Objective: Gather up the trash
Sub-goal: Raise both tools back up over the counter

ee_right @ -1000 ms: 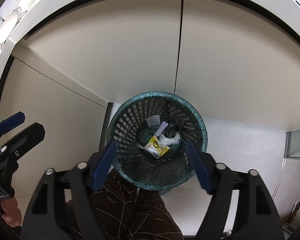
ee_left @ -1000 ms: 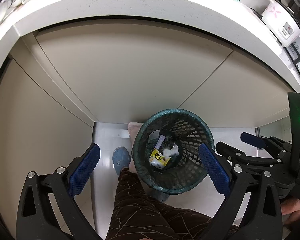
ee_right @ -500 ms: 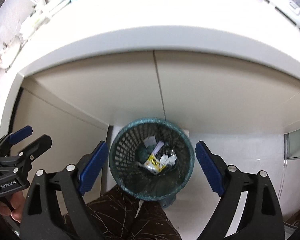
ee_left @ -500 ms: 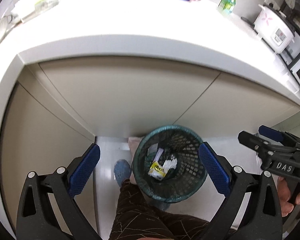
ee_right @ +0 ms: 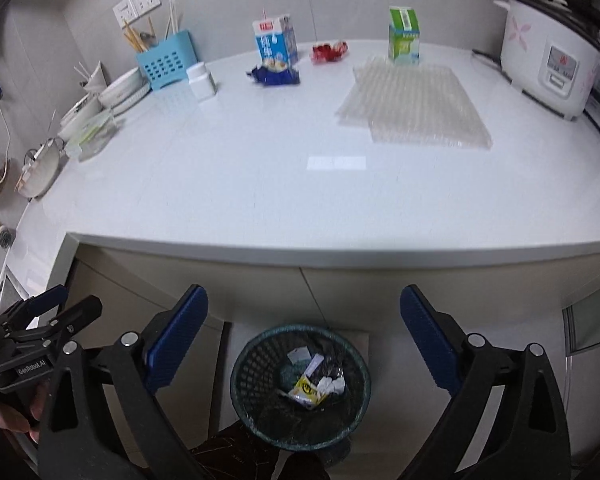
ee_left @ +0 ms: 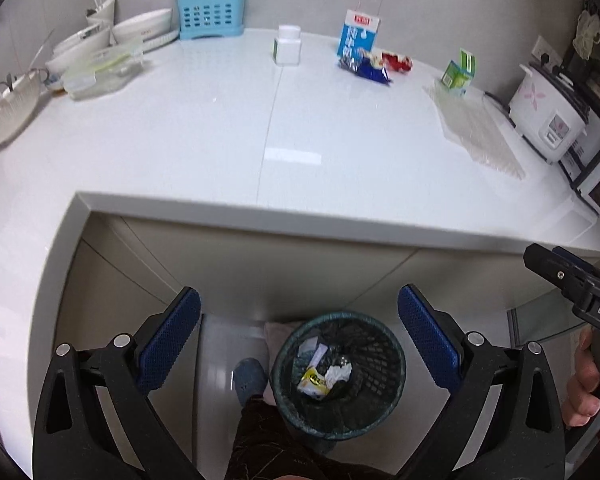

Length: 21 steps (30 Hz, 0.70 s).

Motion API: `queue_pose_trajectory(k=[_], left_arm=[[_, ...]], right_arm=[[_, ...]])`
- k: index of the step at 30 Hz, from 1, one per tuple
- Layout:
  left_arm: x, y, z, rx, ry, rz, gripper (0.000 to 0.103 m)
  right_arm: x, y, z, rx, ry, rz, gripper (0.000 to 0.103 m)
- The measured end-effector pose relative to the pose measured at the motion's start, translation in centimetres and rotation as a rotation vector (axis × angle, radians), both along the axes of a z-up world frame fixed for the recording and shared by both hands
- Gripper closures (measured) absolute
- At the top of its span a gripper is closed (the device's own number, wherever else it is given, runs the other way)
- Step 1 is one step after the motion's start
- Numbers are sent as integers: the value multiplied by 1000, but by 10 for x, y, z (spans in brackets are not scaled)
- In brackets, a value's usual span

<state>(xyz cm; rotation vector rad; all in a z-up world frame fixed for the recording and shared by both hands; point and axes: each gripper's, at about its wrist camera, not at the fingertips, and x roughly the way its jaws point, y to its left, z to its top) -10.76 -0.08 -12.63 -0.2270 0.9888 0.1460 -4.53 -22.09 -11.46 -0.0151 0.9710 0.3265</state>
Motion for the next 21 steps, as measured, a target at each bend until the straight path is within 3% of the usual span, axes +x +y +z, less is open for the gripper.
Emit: queue_pose_trajectory(k=[10, 21], left_arm=[[48, 18, 39, 10, -43, 1, 6], [119, 44, 60, -1, -66, -32, 6]], right_arm=[[29, 8, 43, -4, -99, -40, 8], [83, 34, 67, -15, -111, -70, 8]])
